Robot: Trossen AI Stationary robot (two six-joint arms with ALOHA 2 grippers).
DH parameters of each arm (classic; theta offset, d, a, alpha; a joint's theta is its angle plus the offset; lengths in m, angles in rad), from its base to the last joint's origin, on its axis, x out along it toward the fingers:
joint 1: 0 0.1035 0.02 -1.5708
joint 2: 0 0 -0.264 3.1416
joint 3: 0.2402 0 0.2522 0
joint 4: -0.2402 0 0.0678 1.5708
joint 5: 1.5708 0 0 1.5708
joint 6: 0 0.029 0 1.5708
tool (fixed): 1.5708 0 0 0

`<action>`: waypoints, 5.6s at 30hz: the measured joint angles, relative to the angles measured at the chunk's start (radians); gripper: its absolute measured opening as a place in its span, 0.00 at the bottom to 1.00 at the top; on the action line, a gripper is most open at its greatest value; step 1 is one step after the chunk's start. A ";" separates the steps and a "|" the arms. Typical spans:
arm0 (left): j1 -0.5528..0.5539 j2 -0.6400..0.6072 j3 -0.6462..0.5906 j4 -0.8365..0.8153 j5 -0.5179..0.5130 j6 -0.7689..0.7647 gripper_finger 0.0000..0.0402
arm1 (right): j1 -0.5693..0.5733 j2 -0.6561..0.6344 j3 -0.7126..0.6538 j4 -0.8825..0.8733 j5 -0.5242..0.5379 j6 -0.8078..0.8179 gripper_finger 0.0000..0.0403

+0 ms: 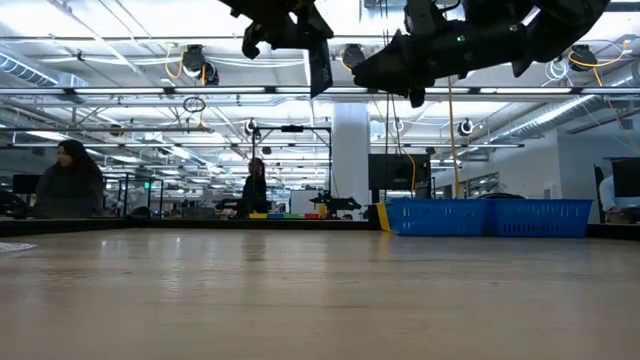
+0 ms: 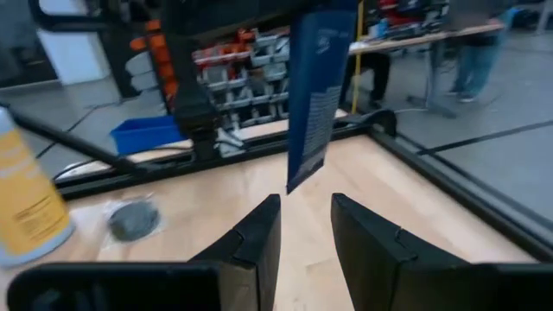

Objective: Pick & Place Travel size toiletries
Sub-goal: Put the blue shave cream into the left yellow basket, then put the black hairbrush into the right yellow basket

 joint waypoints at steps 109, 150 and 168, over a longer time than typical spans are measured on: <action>-0.093 -0.204 0.000 -0.490 0.040 -0.046 0.51 | -0.293 -0.003 0.115 -0.583 0.246 -0.098 0.00; -0.165 -0.206 0.000 -0.828 0.061 -0.285 0.48 | -0.563 0.010 0.115 -0.761 0.241 -0.185 0.02; -0.207 -0.206 0.000 -0.911 0.152 -0.337 0.48 | -0.560 0.010 0.115 -0.723 0.237 -0.179 0.10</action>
